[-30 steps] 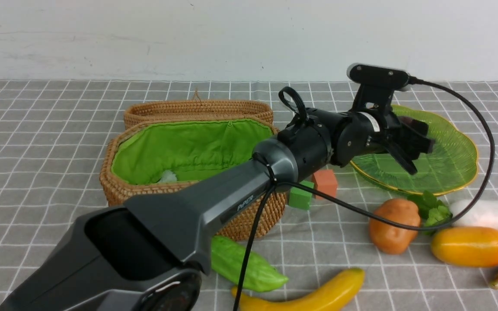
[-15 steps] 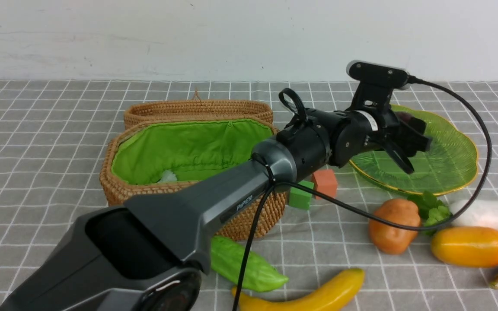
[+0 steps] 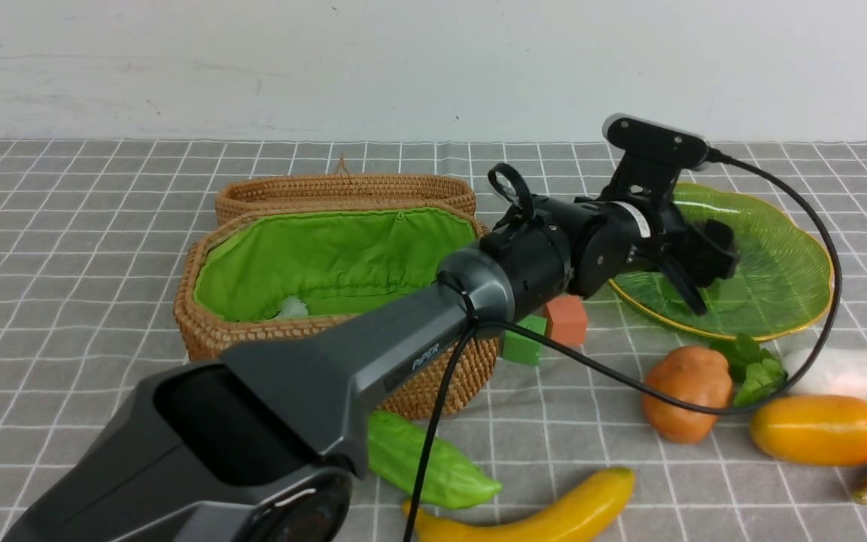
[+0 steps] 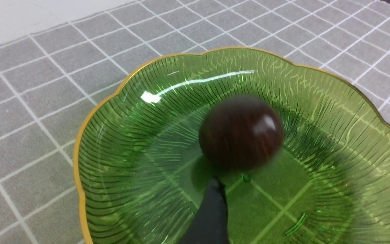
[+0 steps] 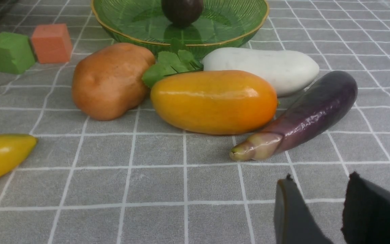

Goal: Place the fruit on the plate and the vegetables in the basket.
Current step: Grab a mangosteen with your left arm and put it on the plate on the right, then use the left arm to grab a banana and put it into the right plate

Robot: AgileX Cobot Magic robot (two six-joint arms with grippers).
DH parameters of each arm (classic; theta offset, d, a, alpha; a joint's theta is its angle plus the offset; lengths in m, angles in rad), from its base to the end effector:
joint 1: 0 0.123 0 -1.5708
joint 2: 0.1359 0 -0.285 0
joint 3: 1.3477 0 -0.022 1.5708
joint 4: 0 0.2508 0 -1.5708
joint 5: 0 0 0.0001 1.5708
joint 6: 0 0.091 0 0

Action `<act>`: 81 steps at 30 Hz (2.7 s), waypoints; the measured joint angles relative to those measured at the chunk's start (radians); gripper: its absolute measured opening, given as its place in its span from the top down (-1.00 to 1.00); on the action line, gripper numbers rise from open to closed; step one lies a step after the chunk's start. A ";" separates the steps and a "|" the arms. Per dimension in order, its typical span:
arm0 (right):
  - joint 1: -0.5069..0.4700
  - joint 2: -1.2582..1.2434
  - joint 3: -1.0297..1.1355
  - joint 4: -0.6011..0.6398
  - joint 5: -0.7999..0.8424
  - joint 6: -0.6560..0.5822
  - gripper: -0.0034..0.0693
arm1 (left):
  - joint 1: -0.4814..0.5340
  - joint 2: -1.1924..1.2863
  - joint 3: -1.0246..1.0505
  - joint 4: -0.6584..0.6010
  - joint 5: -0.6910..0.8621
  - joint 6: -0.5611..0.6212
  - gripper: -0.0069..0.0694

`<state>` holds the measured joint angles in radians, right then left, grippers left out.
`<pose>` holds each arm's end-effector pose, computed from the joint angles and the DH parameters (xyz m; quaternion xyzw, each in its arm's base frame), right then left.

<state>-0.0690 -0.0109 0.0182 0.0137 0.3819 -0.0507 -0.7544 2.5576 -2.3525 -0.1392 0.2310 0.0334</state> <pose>0.0522 -0.0031 0.1733 0.0110 0.8053 -0.0296 0.5920 0.4309 -0.4089 0.2078 0.2708 0.7723 -0.2504 0.5172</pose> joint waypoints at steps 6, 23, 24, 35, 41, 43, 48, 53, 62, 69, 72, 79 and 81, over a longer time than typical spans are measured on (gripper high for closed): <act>0.000 0.000 0.000 0.000 0.000 0.000 0.25 | 0.000 -0.035 0.000 0.013 0.088 0.019 -0.65; 0.000 0.000 0.000 -0.019 0.000 0.000 0.25 | 0.122 -0.695 0.236 -0.028 0.985 0.271 -0.36; 0.000 0.000 0.000 -0.019 0.000 0.000 0.25 | 0.122 -0.754 0.297 -0.022 0.981 0.280 -0.37; 0.000 0.000 0.000 -0.019 0.000 0.000 0.25 | 0.004 -1.078 1.016 0.047 0.560 0.268 -0.58; 0.000 0.000 0.000 -0.019 0.000 0.000 0.25 | -0.111 -0.910 1.034 0.139 0.447 0.127 -0.70; 0.000 0.000 0.000 -0.019 0.000 0.000 0.25 | -0.136 -0.848 1.016 0.166 0.435 0.112 -0.70; 0.000 0.000 0.000 -0.019 0.000 0.000 0.25 | -0.149 -0.737 1.006 0.192 0.395 0.103 -0.71; 0.000 0.000 0.000 -0.019 0.000 0.000 0.25 | -0.149 -0.659 1.002 0.208 0.336 0.101 -0.71; 0.000 0.000 0.000 -0.019 0.000 0.000 0.25 | -0.149 -0.569 1.000 0.198 0.323 0.101 -0.57; 0.000 0.000 0.000 -0.019 0.000 0.000 0.25 | -0.149 -0.568 0.997 0.197 0.372 0.101 0.05; 0.000 0.000 0.000 -0.019 0.000 0.000 0.25 | -0.149 -0.569 0.989 0.196 0.408 0.101 0.02; 0.000 0.000 0.000 -0.020 0.000 0.000 0.25 | -0.149 -0.642 0.904 0.099 0.604 0.243 0.02; 0.000 0.000 0.000 -0.020 0.000 0.000 0.25 | -0.149 -0.685 0.857 0.065 0.663 0.309 0.02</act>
<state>-0.0690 -0.0109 0.0182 -0.0060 0.3819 -0.0507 -0.9038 1.8731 -1.4959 -0.0741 0.8943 0.3425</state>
